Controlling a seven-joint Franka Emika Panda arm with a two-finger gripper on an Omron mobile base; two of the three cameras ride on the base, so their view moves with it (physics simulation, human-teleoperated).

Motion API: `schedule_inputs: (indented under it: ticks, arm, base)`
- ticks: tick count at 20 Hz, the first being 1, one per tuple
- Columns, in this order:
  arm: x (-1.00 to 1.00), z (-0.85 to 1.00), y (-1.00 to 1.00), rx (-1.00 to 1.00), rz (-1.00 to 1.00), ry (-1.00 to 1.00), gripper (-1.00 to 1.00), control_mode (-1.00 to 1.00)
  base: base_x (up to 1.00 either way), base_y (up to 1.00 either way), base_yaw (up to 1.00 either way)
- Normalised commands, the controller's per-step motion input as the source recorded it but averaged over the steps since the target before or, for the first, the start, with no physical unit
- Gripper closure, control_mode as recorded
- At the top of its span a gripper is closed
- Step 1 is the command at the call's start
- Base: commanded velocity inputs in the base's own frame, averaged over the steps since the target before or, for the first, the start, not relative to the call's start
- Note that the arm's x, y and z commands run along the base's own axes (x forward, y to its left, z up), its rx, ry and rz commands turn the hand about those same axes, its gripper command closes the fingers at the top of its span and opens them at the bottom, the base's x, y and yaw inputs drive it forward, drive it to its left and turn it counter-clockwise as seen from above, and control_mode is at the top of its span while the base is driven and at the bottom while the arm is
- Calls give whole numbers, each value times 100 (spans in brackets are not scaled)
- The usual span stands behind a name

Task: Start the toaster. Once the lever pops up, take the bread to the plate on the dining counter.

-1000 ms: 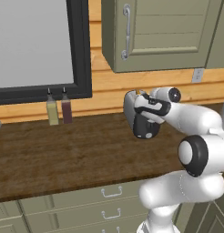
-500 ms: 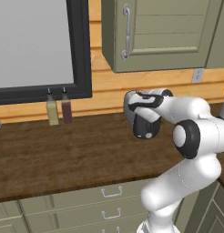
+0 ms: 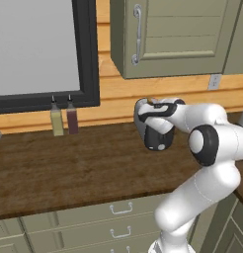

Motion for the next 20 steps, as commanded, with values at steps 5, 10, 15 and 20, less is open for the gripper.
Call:
schedule_inputs:
  ticks: [5,10,15,20]
  arm:
    - [12,-1,0,0,0,0,-100,-100]
    - [1,-4,0,0,0,0,100,-100]
    - [3,-5,0,0,0,0,100,-100]
    - [0,14,0,0,0,0,100,-100]
  base:
    - [0,0,0]
    - [0,0,0]
    - [0,0,0]
    - [0,0,0]
